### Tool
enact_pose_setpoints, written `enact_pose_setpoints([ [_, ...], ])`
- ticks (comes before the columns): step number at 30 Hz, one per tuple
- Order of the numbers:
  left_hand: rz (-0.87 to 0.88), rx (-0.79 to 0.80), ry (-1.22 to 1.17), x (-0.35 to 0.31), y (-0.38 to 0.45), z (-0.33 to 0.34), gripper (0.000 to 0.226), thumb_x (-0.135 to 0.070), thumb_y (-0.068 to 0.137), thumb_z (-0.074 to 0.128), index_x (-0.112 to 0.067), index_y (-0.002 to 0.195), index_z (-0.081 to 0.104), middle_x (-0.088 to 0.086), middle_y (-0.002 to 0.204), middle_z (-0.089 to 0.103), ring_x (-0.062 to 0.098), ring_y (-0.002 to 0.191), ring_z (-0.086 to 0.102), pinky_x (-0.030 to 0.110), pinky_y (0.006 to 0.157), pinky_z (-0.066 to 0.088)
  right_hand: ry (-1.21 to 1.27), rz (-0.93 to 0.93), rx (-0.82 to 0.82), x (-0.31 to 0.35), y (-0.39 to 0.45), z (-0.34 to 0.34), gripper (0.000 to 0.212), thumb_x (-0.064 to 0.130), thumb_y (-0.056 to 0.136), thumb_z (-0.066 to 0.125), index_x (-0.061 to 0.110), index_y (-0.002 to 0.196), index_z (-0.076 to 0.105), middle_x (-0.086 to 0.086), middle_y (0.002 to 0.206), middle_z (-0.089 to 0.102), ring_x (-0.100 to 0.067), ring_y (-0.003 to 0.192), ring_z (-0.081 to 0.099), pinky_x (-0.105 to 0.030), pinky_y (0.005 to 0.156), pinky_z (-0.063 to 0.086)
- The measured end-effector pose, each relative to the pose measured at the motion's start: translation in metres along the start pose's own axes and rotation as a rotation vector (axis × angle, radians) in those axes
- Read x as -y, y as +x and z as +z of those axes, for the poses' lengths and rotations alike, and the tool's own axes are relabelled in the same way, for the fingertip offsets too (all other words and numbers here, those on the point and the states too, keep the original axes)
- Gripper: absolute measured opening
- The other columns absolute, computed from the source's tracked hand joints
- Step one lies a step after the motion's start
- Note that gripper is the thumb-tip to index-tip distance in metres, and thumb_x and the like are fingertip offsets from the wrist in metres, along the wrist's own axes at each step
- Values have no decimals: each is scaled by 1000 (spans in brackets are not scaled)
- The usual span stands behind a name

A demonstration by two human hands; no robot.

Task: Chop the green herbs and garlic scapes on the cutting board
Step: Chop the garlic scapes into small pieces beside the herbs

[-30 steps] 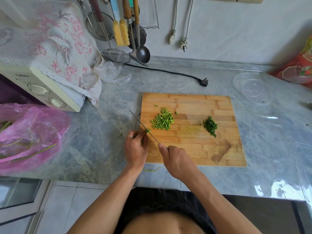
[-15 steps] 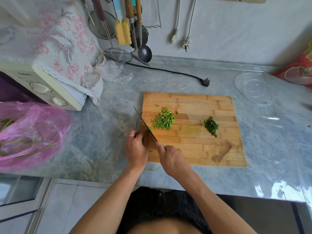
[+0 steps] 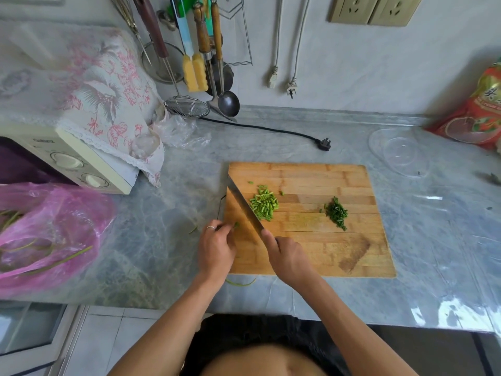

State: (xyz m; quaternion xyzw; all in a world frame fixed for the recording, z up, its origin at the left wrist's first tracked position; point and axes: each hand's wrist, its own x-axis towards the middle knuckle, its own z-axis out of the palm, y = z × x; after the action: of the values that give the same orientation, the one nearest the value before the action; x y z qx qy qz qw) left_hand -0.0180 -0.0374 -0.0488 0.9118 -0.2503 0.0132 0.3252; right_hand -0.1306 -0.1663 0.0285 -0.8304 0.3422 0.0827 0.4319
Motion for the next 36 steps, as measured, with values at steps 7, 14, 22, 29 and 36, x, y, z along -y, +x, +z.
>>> enact_pose_setpoints([
  [7, -113, -64, -168, -3, 2, 5, 14, -7, 87, 68, -15, 96, 76, 2, 84, 68, 23, 79, 63, 35, 64, 50, -57, -45, 3, -2, -17, 12, 59, 59, 97, 33, 13, 62, 35, -3, 54, 40, -20, 50, 36, -33, 49, 30],
  [14, -97, -39, -161, -3, 2, 5, 14, -6, 84, 68, -14, 91, 76, 3, 79, 65, 24, 73, 60, 35, 61, 46, -120, -49, -17, 2, -24, 15, 58, 62, 96, 30, 14, 64, 38, -4, 58, 44, -20, 50, 40, -30, 45, 28],
  [22, -93, -16, -103, 0, 2, 6, 16, -9, 87, 66, -17, 95, 77, 4, 87, 66, 25, 84, 58, 26, 67, 36, -241, -70, 41, 9, -27, 22, 55, 57, 100, 22, 11, 77, 43, -3, 66, 40, -26, 64, 42, -35, 56, 35],
  [29, -92, 4, -174, 4, 1, 9, 23, -28, 87, 56, -19, 95, 76, 2, 83, 62, 23, 79, 57, 30, 63, 38, -64, -18, -16, 16, -13, 36, 62, 49, 104, 10, 4, 102, 53, -10, 64, 50, -20, 47, 32, -26, 44, 27],
  [36, -108, -31, -208, 2, 2, 9, 19, -15, 87, 59, -15, 93, 77, 4, 81, 64, 22, 77, 58, 27, 66, 38, -66, -179, -79, 5, 0, 41, 34, 2, 89, 40, 2, 123, 43, -5, 50, 37, -19, 43, 14, -23, 40, 8],
])
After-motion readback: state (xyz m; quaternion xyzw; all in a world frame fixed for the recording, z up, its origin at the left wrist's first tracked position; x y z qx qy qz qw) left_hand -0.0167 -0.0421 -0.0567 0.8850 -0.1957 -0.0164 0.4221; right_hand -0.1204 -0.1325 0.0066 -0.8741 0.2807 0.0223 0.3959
